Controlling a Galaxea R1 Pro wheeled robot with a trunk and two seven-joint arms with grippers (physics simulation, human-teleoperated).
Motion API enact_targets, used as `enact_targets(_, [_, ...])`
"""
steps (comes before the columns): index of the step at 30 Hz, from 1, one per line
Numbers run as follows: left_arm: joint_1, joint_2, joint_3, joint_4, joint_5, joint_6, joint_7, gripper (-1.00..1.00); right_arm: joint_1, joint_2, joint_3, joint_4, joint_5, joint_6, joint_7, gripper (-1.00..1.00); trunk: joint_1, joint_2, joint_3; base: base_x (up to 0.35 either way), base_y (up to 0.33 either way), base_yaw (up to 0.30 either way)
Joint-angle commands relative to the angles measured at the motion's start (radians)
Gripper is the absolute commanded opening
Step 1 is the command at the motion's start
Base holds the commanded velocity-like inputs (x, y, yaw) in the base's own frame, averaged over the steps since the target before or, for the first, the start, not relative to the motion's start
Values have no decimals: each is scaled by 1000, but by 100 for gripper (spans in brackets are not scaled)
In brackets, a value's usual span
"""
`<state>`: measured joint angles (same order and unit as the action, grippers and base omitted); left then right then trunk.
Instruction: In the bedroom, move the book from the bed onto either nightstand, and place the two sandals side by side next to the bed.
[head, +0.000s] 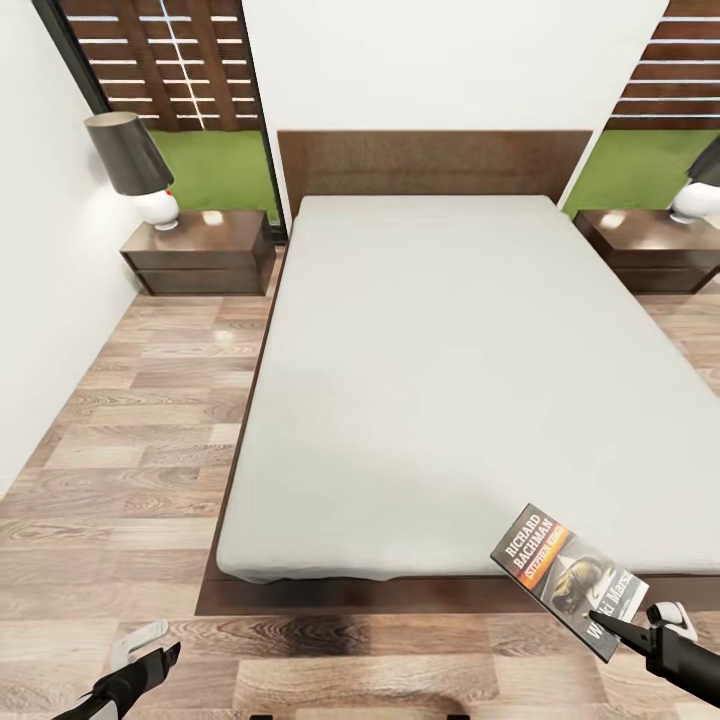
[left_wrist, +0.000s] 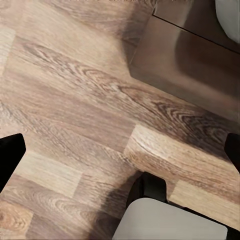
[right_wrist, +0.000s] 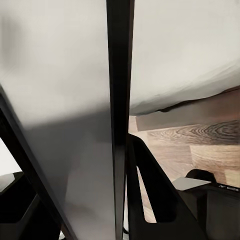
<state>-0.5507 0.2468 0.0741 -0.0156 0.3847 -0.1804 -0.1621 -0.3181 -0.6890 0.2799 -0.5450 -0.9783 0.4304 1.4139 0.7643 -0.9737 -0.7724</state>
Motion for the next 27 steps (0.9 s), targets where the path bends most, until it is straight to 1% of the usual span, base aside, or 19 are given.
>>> enact_targets(1, [-1,0,7,2,2,-2,-7,100,-1,-1,7,1,-10,10,2,-100,-4,7,3,0,0,0])
enact_targets(27, [-1,1,8,2,2,-2,-7,100,-1,-1,7,0,-10,10,2,-100,-104,189,84,0,0,0])
